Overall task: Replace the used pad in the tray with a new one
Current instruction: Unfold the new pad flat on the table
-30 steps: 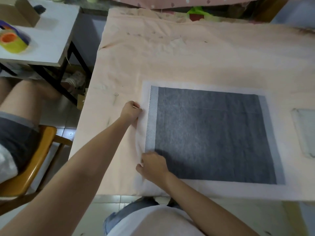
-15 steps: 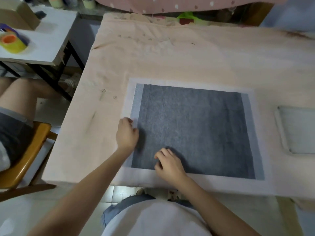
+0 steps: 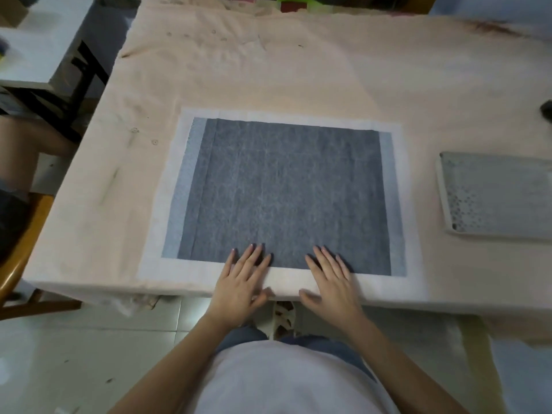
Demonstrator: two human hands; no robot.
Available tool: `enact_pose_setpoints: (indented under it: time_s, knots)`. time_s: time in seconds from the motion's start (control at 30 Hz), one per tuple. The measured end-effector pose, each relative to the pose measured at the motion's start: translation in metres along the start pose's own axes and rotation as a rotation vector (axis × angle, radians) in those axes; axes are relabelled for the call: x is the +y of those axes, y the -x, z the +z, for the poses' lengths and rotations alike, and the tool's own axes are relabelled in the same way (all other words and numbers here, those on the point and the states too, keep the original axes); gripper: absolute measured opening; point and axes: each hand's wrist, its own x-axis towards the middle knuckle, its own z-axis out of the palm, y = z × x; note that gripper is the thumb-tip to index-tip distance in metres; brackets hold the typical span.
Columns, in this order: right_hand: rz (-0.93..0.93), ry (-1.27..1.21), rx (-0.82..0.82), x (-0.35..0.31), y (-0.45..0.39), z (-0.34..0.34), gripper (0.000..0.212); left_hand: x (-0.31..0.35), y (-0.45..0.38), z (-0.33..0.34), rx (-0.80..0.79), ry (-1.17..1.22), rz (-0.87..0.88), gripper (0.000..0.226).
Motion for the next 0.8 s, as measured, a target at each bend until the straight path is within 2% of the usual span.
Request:
enact_pose_setpoints:
  time_s: [0.2,0.4,0.8]
  knots:
    - [0.021,0.022,-0.041,0.006,0.011,0.009,0.075,-0.012,0.011,0.001,-0.121,-0.063,-0.044,0.066]
    - [0.025,0.025,-0.045,0.009,0.017,0.019,0.064,-0.025,0.018,-0.002,-0.156,-0.104,0.02,0.063]
    - [-0.041,-0.038,0.135,0.019,0.023,0.019,0.053,-0.027,0.017,-0.001,-0.11,-0.135,0.05,0.055]
